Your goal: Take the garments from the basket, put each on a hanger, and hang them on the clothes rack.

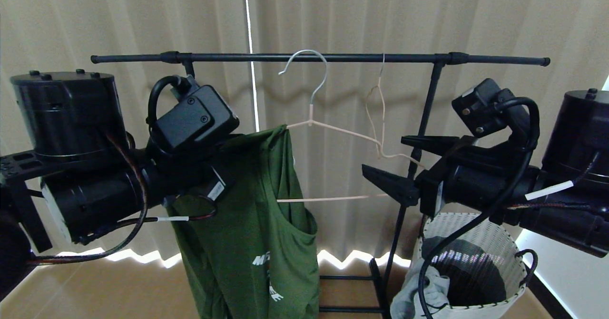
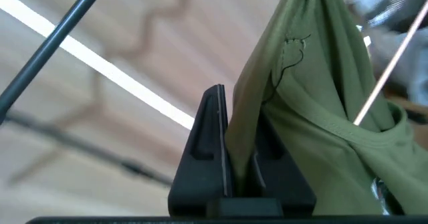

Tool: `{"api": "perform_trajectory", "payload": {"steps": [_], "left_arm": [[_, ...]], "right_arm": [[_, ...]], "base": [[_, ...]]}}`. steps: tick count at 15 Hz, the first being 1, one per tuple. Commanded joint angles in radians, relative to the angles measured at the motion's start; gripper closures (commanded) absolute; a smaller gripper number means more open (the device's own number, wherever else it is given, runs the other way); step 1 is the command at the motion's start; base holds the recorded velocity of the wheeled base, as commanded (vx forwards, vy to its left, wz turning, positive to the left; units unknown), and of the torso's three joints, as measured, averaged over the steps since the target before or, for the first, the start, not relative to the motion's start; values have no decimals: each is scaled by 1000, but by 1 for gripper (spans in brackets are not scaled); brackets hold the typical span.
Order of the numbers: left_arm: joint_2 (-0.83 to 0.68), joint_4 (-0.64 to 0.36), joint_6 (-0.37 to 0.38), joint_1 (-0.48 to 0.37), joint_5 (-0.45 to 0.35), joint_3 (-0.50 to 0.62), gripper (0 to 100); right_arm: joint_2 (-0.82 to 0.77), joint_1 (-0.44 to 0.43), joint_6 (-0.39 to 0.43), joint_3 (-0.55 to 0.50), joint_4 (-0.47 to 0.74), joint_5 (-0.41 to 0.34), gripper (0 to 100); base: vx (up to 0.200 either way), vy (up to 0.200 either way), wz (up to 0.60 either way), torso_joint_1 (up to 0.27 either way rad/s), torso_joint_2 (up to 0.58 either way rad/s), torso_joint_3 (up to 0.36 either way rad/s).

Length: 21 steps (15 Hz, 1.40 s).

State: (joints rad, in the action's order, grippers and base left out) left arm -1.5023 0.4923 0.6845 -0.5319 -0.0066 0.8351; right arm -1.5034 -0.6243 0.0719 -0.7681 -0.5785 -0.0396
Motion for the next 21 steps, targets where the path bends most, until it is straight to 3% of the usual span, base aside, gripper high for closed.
{"api": "perform_trajectory", "payload": {"steps": [1,3,6,12,15,17,19,21], "left_arm": [[2,0,0,4,11,-5,100],[1,0,-2,10,51,-7,100],[-12,2,-2,61,177,1,100],[-10,38,-120,43,185,44,100],[-4,112,-126,35,163,33,100],[5,132,-132,13,100,30,100],[37,135,-158,-2,0,32,100],[47,137,-157,-13,-19,30,100]], "right_arm": [[3,3,2,6,-11,0,0],[3,26,2,21,-41,0,0],[11,55,2,39,-49,0,0],[11,29,-9,144,-52,-25,0],[3,-60,-77,174,-52,-45,0],[-26,-72,-92,167,-55,-45,0],[-106,-72,-95,164,-161,-43,0],[-187,-72,-92,164,-311,-39,0]], "base": [[0,0,0,0,0,0],[0,0,0,0,0,0],[0,0,0,0,0,0],[0,0,0,0,0,0],[0,0,0,0,0,0],[0,0,0,0,0,0],[0,0,0,0,0,0],[0,0,0,0,0,0]]}}
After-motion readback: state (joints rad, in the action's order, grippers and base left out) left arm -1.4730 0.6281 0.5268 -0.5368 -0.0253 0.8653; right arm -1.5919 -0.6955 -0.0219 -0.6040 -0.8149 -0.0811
